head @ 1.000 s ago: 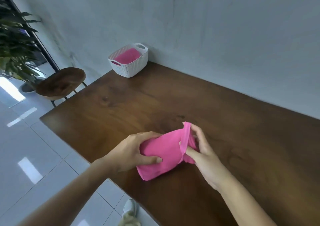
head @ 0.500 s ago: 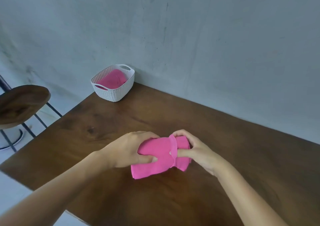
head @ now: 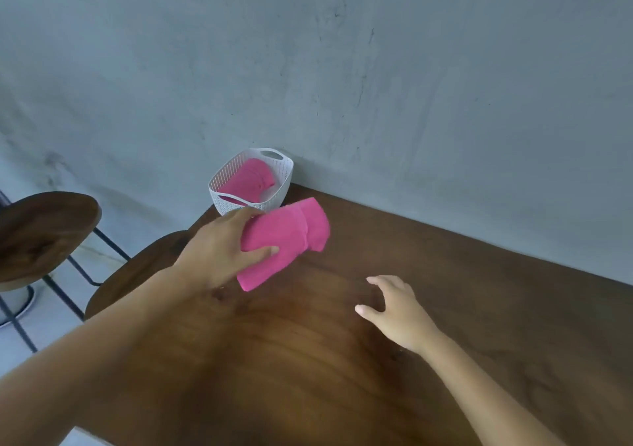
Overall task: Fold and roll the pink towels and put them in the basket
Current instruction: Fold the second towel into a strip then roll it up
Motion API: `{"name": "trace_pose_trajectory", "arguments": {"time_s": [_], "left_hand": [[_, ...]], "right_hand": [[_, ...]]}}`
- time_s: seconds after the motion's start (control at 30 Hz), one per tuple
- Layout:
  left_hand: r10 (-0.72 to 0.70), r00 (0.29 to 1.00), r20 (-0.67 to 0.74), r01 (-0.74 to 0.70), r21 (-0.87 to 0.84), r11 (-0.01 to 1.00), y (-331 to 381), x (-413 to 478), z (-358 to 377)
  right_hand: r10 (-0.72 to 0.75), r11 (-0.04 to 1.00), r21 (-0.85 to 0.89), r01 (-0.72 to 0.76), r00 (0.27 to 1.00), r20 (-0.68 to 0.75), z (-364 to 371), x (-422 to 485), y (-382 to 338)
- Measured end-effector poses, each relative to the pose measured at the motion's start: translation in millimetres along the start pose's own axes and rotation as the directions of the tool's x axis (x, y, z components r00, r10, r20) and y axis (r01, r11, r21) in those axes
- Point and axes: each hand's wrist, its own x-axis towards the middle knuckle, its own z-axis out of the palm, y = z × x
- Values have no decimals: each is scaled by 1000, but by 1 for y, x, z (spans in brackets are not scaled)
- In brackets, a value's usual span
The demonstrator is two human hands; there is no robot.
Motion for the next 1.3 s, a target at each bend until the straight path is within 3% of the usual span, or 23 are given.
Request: {"name": "trace_pose_trajectory", "arguments": {"time_s": [0.07,0.2,0.47,0.73,0.9,1.03,1.3], "left_hand": [[-40,994,-98,43,22,999,-12,21,-10],[-154,966,-208,162,22,987,-30,66,-22],[-261,922,-286,306,129,943,-41,145,-19],[-306,925,-224,355,231,906,-35,171,14],[-360,916,-177,389,174,905,-37,171,33],[-301,947,-111,318,202,926,-36,172,37],[-194,974,-112,217,252,943,-42,161,38]], "right_hand": [[50,990,-135,-49,999,1,4,2,8],[104,968,-233,-91,993,48,11,2,19],[127,964,-242,-113,991,41,17,4,21],[145,970,-204,-135,989,37,20,5,24],[153,973,-182,-144,988,33,21,5,26],[157,971,-187,-148,987,33,23,6,27],[157,973,-179,-148,987,36,23,6,27]]}}
